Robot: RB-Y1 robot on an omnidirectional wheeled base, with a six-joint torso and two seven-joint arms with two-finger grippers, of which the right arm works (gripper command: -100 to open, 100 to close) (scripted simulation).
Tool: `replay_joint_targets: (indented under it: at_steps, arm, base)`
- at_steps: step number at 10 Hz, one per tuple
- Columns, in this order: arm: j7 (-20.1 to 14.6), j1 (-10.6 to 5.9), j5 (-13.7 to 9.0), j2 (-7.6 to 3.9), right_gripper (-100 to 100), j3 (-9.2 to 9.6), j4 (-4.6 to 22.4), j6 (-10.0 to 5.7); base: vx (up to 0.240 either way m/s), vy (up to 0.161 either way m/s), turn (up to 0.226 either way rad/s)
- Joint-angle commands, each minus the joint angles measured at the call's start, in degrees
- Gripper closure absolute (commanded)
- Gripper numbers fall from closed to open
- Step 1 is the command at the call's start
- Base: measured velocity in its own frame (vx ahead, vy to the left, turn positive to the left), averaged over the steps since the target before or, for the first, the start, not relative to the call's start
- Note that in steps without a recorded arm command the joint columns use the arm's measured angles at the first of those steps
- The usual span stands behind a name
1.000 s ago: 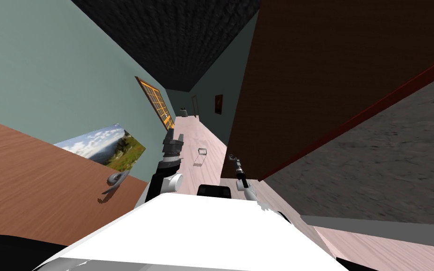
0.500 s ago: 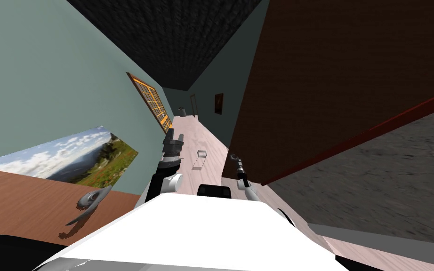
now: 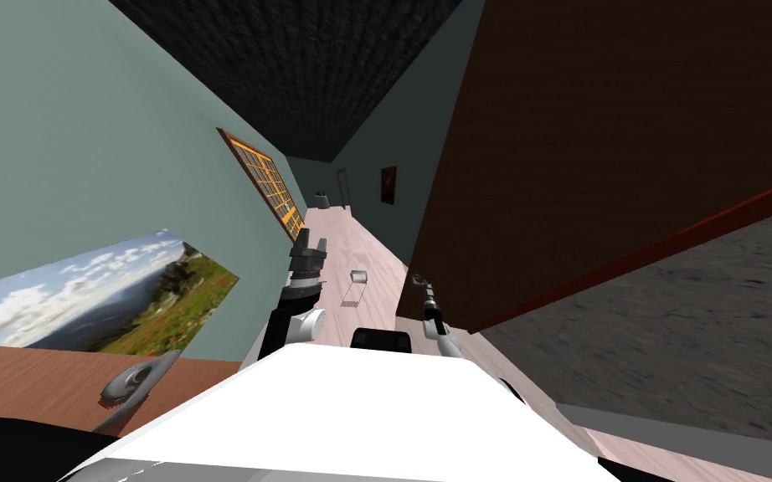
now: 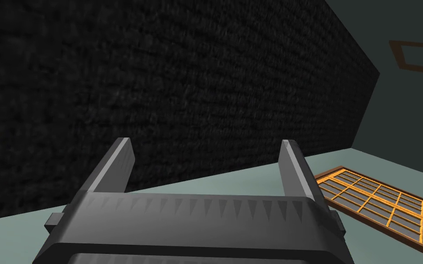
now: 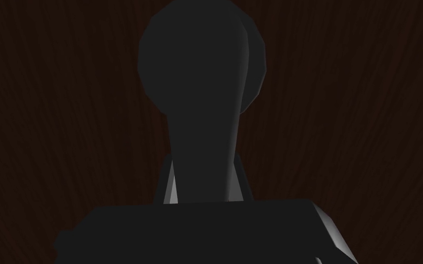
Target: Push the door open
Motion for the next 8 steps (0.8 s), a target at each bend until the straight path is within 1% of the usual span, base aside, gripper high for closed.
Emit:
replay_joint_targets:
  at_steps: [1, 2, 4, 5, 8]
  arm:
    - [0.76, -0.43, -0.78, -0.5, 100, -1.37, 0.04, -0.41]
    - [0.76, -0.43, -0.78, -0.5, 100, -1.37, 0.04, -0.41]
    - [1.52, -0.37, -1.81, -0.57, 100, -2.9, 0.12, -0.37]
    - [1.66, -0.36, -2.01, -0.58, 100, -3.2, 0.13, -0.36]
    - [2.52, -0.28, -3.16, -0.57, 100, -4.93, 0.21, -0.31]
  base:
    - [0.161, 0.073, -0.07]
    - [0.114, 0.052, -0.036]
    - [0.159, 0.065, -0.058]
    - [0.179, 0.104, -0.05]
    - [0.186, 0.093, -0.065]
